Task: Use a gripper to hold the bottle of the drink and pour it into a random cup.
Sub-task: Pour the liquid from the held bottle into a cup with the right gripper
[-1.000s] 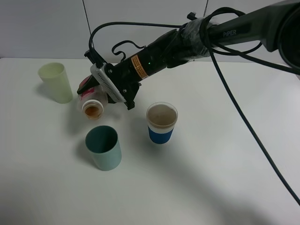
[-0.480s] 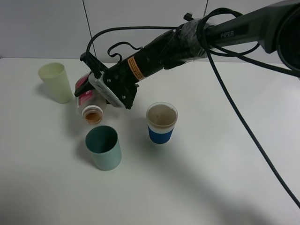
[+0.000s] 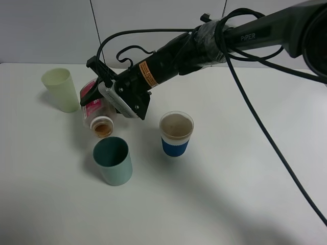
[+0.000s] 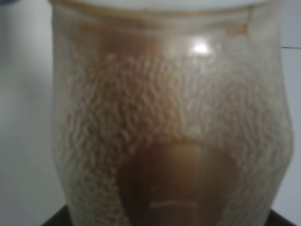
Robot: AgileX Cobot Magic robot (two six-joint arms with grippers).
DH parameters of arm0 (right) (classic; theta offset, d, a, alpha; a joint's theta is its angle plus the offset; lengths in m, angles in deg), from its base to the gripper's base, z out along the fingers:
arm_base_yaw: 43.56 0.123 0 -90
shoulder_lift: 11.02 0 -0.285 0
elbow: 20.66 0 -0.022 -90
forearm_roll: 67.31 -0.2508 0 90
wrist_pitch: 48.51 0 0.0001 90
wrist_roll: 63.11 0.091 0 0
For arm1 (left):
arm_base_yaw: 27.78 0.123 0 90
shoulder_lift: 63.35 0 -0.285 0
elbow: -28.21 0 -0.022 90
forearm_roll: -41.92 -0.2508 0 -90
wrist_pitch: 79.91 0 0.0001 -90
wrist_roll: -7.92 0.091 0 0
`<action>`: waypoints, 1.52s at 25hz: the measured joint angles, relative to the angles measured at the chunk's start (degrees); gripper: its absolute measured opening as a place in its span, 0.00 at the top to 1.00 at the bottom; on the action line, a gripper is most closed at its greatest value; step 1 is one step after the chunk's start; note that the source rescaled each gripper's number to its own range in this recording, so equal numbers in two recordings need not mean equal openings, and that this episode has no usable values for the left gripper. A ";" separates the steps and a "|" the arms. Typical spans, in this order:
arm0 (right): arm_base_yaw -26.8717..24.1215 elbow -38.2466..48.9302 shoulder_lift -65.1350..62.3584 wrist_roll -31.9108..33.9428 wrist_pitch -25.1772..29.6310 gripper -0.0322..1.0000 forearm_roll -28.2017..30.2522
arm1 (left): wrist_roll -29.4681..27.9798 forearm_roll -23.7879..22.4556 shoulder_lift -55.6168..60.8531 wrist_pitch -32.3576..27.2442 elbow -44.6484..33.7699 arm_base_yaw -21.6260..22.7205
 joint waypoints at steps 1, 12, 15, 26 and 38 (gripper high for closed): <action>0.00 0.00 0.00 0.00 -0.16 0.97 0.00 | 0.00 0.00 0.00 0.00 0.00 0.00; 0.49 0.00 0.00 -0.40 -0.75 0.97 0.00 | 0.00 0.00 0.00 0.00 0.00 0.00; 0.49 0.00 0.00 -0.40 -0.75 0.97 0.00 | 0.00 0.00 0.00 0.00 0.00 0.00; 0.49 0.00 0.00 4.35 -0.75 0.97 0.00 | 0.00 0.00 0.00 0.00 0.00 0.00; 0.49 0.00 0.00 -1.35 -0.81 0.97 0.00 | 0.00 0.00 0.00 0.00 0.00 0.00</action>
